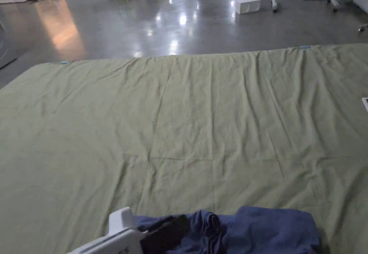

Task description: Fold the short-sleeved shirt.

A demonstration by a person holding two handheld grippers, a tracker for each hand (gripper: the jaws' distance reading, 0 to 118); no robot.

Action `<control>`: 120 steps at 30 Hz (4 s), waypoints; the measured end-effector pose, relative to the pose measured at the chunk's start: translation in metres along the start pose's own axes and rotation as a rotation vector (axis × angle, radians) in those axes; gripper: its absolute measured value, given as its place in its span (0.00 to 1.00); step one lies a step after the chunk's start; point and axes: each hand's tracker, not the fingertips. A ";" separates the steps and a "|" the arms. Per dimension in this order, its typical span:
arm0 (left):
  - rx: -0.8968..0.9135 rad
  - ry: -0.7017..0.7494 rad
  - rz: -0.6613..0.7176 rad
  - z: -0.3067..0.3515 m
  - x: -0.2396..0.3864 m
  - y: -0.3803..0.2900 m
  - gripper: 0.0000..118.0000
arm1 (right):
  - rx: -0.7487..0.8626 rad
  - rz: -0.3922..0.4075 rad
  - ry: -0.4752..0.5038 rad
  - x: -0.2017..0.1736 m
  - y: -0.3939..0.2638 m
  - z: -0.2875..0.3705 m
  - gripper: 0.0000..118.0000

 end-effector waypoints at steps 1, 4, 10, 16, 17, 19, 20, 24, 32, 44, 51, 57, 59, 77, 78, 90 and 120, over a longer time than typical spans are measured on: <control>0.023 0.003 0.033 0.012 -0.011 0.008 0.91 | -0.002 0.002 0.012 -0.002 0.001 -0.002 0.00; 0.062 0.044 0.192 0.035 -0.060 0.024 0.91 | -0.012 0.019 0.036 -0.007 0.001 -0.007 0.00; -0.101 0.039 0.362 0.004 -0.117 0.006 0.83 | -0.022 0.067 0.035 -0.017 0.003 -0.006 0.00; -0.127 -0.097 0.482 -0.019 -0.080 -0.020 0.18 | -0.036 0.083 0.007 -0.016 0.004 0.000 0.00; -0.114 -0.048 0.422 -0.018 -0.077 -0.024 0.09 | -0.039 0.085 0.000 -0.016 0.004 0.000 0.00; -0.094 -0.093 0.476 -0.010 -0.078 -0.024 0.09 | -0.044 0.094 -0.013 -0.016 0.004 0.002 0.00; -0.081 -0.097 0.492 -0.007 -0.081 -0.016 0.09 | -0.045 0.095 -0.014 -0.015 0.005 0.002 0.00; -0.015 -0.116 0.522 0.032 -0.093 0.003 0.09 | -0.055 0.081 -0.010 -0.017 0.007 -0.002 0.00; 0.070 0.121 0.269 0.126 -0.112 0.064 0.09 | -0.069 0.092 0.055 -0.024 0.002 -0.017 0.00; -0.201 0.022 -0.047 -0.042 0.047 0.020 0.09 | -0.034 0.168 0.040 -0.024 -0.002 -0.003 0.00; -0.449 0.031 -0.159 -0.131 0.070 -0.014 0.40 | -0.006 0.048 0.022 -0.004 -0.006 0.003 0.00; -0.062 -0.115 -0.003 -0.050 0.078 0.028 0.68 | 0.013 -0.011 0.023 0.013 -0.009 0.003 0.00; -0.057 -0.041 0.047 -0.046 0.075 0.029 0.67 | -0.001 -0.007 0.026 0.015 -0.009 0.001 0.00; -0.315 -0.049 -0.160 -0.081 0.082 -0.030 0.00 | -0.055 -0.032 0.103 0.007 -0.004 -0.008 0.00; -0.260 -0.134 -0.106 -0.060 0.081 -0.023 0.00 | -0.065 -0.053 0.143 0.001 0.001 -0.024 0.00; -0.165 -0.021 0.038 0.030 -0.022 -0.005 0.75 | -0.576 0.116 0.199 -0.047 0.015 -0.274 0.00; -0.188 0.128 0.030 0.095 -0.128 0.145 0.23 | -0.395 -0.088 0.328 -0.028 0.025 -0.183 0.00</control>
